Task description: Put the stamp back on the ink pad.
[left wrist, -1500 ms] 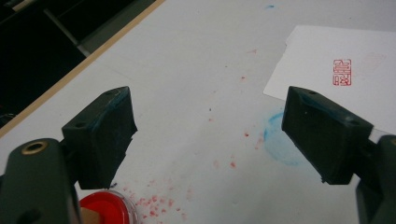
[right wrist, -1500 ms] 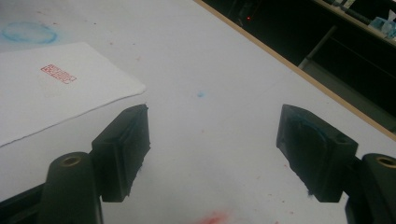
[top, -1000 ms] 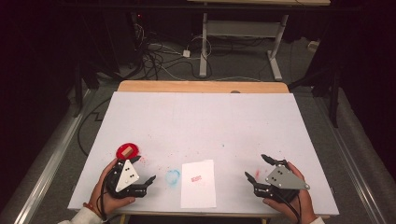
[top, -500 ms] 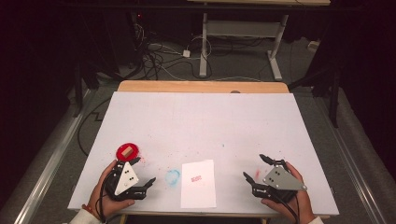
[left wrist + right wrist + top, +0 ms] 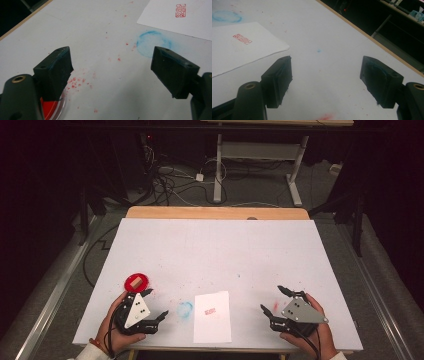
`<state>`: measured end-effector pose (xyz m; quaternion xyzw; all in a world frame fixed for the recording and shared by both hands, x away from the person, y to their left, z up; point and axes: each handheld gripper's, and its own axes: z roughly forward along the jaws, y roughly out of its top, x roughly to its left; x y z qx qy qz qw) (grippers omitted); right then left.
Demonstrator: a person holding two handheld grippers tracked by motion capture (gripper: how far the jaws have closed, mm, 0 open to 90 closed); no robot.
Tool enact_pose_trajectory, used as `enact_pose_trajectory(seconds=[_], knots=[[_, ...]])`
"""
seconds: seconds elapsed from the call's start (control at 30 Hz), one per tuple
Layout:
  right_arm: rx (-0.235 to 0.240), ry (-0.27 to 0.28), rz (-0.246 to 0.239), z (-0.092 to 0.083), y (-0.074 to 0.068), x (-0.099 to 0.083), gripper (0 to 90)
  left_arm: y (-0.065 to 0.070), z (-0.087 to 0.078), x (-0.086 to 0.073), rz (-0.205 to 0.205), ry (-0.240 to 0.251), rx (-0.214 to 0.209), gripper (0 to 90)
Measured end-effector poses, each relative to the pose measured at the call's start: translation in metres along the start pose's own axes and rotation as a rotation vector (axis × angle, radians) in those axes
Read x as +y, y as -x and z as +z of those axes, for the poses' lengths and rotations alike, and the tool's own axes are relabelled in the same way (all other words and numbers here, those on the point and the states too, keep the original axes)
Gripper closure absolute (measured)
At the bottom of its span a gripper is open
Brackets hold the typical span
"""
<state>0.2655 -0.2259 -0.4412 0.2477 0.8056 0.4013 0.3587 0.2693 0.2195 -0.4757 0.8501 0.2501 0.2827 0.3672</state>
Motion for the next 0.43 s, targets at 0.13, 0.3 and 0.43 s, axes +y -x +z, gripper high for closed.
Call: enact_pose_trajectory(seconds=[0.13,0.3,0.43], knots=[[0.002,0.0,0.005,0.0004,0.0007,-0.0007,26.1,0.0002,0.0017,0.0003,-0.001,-0.005,-0.006,17.0],[0.001,-0.006,0.007,0.0006,0.0019,-0.002,26.1,0.0005,0.0031,0.0013,0.001,-0.009,-0.01,17.0],[-0.004,-0.007,0.009,-0.0001,0.0032,-0.0026,26.0,0.0017,0.0043,0.0025,0.001,-0.015,-0.024,17.0]])
